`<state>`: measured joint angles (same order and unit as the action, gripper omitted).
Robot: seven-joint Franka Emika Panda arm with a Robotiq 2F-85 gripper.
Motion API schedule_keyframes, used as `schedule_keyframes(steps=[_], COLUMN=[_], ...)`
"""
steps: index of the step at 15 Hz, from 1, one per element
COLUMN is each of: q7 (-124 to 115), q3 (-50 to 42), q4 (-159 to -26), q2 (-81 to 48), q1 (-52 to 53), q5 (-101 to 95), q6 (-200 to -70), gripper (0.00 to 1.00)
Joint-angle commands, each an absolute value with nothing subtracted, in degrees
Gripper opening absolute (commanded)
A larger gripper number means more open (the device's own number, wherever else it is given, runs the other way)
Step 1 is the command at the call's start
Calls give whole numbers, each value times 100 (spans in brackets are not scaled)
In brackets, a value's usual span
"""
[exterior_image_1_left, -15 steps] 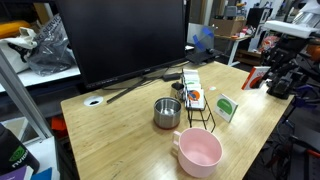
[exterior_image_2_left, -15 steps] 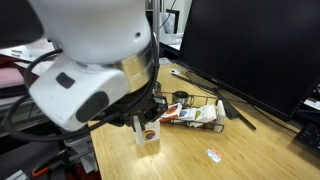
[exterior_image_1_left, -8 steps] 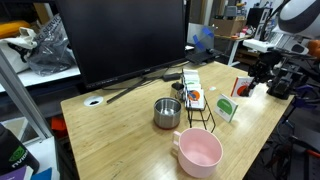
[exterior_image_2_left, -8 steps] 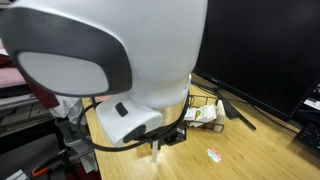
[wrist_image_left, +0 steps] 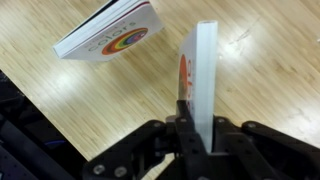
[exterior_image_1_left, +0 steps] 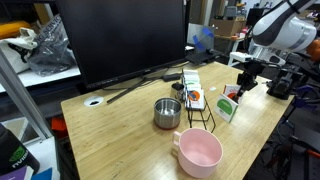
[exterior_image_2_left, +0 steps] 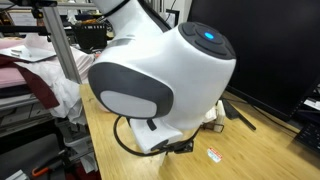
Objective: Move the orange book to the right
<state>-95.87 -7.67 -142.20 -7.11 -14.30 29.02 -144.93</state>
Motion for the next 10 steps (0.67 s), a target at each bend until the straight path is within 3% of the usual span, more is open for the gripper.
schedule_keyframes(steps=[1, 9, 10], q7=[-9592, -9702, -9712], q3=[-929, -1068, -1078], q4=[-13974, -13752, -13737], q2=[-992, -1302, -1311], q1=[-1332, -1323, -1323], q5=[3054, 2965, 2964], q6=[-14378, -14275, -14245], gripper=[4, 4, 20])
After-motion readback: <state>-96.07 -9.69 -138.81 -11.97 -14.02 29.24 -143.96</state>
